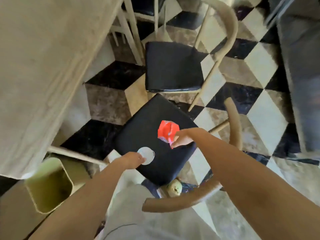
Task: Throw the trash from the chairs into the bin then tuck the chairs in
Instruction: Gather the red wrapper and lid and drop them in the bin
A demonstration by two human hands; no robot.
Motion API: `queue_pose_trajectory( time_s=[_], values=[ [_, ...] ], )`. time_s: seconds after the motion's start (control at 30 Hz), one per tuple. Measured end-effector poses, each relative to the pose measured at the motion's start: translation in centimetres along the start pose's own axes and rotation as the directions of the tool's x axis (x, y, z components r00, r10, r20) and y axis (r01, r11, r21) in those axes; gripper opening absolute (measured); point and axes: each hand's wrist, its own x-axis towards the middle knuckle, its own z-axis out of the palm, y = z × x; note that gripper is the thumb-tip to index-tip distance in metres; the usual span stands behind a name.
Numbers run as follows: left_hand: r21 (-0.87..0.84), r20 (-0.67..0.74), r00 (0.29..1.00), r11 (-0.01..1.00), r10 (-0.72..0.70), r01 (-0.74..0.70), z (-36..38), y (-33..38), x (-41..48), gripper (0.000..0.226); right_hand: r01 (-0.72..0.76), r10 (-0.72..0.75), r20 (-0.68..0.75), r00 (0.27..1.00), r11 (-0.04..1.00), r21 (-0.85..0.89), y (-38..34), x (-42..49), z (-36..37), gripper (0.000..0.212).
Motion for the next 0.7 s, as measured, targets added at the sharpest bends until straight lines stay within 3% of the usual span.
queue_pose_trajectory(
  time_s=[0.13, 0.23, 0.4, 0.53, 0.7],
  values=[
    [-0.122, 0.005, 0.997, 0.990, -0.074, 0.074, 2.0, -0.1, 2.9, 0.049, 0.058, -0.048, -0.074, 0.996, 0.988, 0.145, 3.0, 3.8, -1.2, 0.036],
    [-0.190, -0.012, 0.990, 0.972, -0.144, 0.139, 3.4, -0.9, 5.2, 0.049, 0.032, -0.010, -0.134, 0.991, 0.986, 0.162, 4.7, 7.0, -2.0, 0.038],
    [-0.298, -0.218, 0.942, 0.937, -0.256, 0.185, 5.0, -2.5, 9.6, 0.053, -0.038, 0.100, -0.233, 0.967, 0.967, 0.253, 6.7, 14.3, -0.9, 0.061],
    [-0.343, -0.282, 0.900, 0.911, -0.332, 0.229, 7.1, -3.7, 12.8, 0.065, -0.097, 0.191, -0.280, 0.941, 0.943, 0.317, 7.2, 19.8, 1.4, 0.079],
    [-0.490, -0.286, 0.870, 0.842, -0.401, 0.227, 9.4, -3.4, 15.2, 0.065, -0.095, 0.271, -0.419, 0.867, 0.914, 0.395, 7.4, 23.7, 3.8, 0.059]
  ],
)
